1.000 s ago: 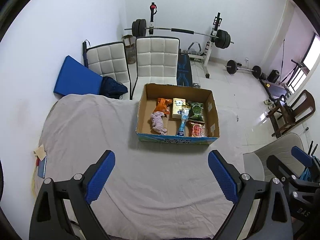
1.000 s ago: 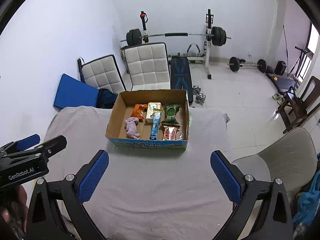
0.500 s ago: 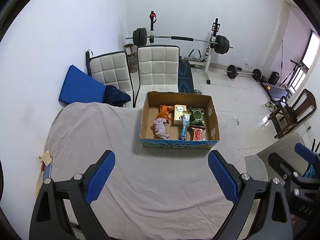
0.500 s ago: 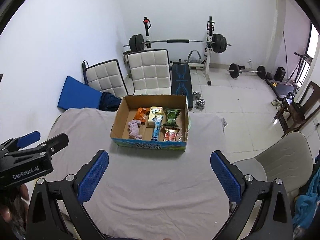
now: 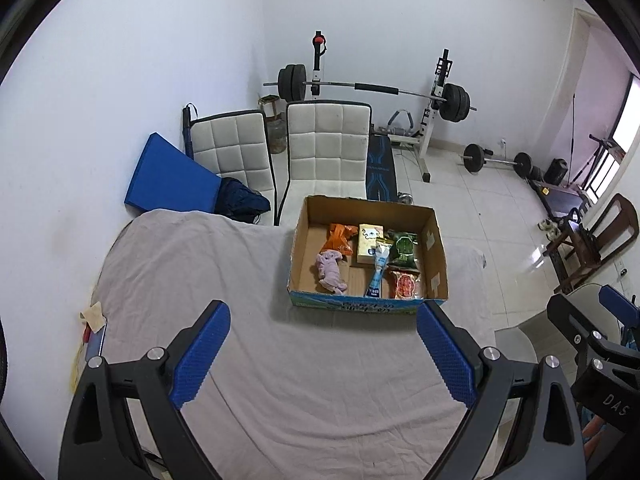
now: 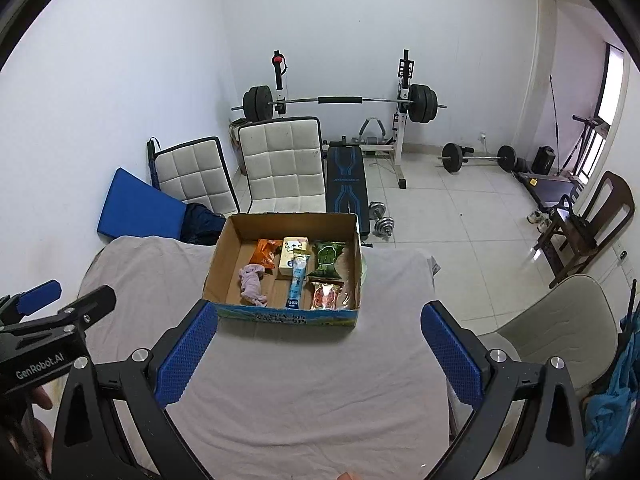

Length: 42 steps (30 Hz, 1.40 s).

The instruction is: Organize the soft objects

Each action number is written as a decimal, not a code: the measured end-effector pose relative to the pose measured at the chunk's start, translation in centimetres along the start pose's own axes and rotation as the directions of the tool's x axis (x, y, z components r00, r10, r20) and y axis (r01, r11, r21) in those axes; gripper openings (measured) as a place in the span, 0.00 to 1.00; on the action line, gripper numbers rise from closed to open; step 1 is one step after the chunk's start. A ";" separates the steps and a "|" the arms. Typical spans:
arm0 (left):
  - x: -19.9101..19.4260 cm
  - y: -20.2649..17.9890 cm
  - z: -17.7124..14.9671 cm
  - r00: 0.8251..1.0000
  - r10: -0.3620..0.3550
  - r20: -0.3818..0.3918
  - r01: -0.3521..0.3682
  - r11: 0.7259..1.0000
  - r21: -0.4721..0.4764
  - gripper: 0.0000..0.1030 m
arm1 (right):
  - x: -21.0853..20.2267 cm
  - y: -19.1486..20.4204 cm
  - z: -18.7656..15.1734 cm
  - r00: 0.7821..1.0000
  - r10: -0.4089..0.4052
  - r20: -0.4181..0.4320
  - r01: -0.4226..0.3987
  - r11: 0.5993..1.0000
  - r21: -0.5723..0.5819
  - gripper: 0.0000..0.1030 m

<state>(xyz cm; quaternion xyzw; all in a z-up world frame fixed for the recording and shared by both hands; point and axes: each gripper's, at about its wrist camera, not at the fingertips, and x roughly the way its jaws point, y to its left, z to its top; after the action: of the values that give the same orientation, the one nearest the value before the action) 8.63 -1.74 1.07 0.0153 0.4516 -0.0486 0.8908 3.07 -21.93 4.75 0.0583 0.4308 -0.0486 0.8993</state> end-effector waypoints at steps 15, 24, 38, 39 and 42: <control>-0.3 -0.3 -0.3 1.000 -0.002 0.003 0.002 1.000 0.002 0.93 | -0.1 -0.3 0.3 1.000 -0.001 0.011 0.001 1.000 -0.004 1.00; -0.4 -0.3 -0.2 1.000 0.000 0.004 0.000 1.000 -0.001 0.93 | -0.4 -0.7 0.3 1.000 -0.003 0.007 0.003 1.000 -0.012 1.00; -0.5 -0.2 -0.2 1.000 0.001 0.008 -0.001 1.000 -0.003 0.93 | -0.3 -0.7 0.1 1.000 -0.002 0.011 0.002 1.000 -0.027 1.00; -0.4 -0.2 -0.2 1.000 0.000 0.007 0.000 1.000 -0.002 0.93 | -0.3 -0.7 0.1 1.000 -0.004 0.012 0.004 1.000 -0.029 1.00; -0.4 -0.2 -0.2 1.000 0.001 0.007 -0.001 1.000 -0.002 0.93 | -0.4 -0.6 0.2 1.000 -0.003 0.011 0.003 1.000 -0.029 1.00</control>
<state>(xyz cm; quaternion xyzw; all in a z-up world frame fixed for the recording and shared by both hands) 8.18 -1.86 1.30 0.0146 0.4483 -0.0479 0.8925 2.89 -22.50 5.12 0.0445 0.4267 -0.0441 0.9022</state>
